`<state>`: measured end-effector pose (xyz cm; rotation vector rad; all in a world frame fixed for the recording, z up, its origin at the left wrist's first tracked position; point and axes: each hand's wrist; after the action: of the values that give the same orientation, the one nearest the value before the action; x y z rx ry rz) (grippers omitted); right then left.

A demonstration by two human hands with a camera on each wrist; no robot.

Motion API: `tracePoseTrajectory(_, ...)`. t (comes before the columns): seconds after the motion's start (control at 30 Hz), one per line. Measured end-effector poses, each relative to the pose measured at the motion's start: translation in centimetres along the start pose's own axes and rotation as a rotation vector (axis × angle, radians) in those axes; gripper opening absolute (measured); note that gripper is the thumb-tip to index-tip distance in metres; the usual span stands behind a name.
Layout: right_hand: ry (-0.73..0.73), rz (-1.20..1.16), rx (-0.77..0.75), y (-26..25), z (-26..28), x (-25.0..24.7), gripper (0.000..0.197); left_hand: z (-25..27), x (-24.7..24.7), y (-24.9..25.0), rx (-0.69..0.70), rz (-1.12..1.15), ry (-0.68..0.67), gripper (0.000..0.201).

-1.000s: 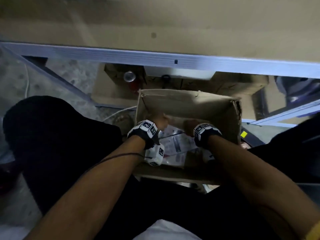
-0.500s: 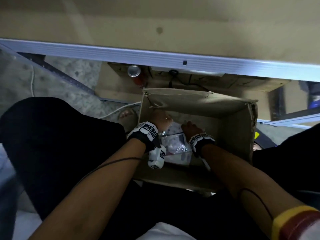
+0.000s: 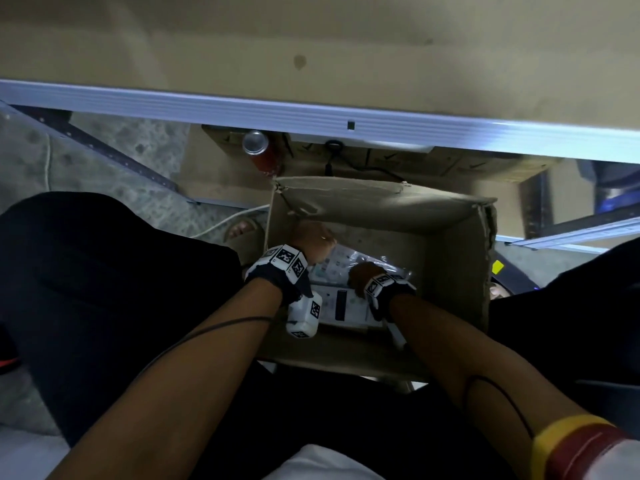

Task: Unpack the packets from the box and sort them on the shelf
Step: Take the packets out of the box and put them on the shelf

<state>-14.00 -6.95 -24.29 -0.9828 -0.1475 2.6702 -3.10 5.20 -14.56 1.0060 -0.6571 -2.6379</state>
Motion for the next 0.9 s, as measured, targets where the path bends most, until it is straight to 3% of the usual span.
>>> tracePoseTrajectory(0.2,-0.067,-0.028,-0.047,-2.2,1.0,0.4,0.060,0.4,0.0,0.3,-0.019,0.042,-0.040,0.023)
tracePoseTrajectory(0.33,-0.038,-0.041,-0.036,-2.8,1.1,0.7,0.048,0.4,0.2,0.3,0.013,0.015,-0.032,0.025)
tracePoseTrajectory(0.47,-0.101,-0.091,-0.022,-2.6,1.1,0.3,0.044,0.3,0.2,0.0,-0.002,0.065,-0.034,0.025)
tracePoseTrajectory(0.67,-0.185,-0.105,-0.047,-2.5,1.3,-1.1,0.056,0.5,0.4,-0.1,0.013,0.030,-0.059,0.025)
tracePoseTrajectory(0.9,-0.138,-0.076,-0.036,-2.6,1.9,-1.4,0.058,1.0,0.4,0.2,-0.002,0.066,-0.026,0.028)
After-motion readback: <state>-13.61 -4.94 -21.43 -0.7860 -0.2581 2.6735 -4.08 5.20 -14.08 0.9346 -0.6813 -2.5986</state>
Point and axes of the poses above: each hand's wrist, its own z-axis away from the middle knuckle, its own x-axis out of the palm, y = z × x, and after that the axes turned 5 degrees about y, right-handed
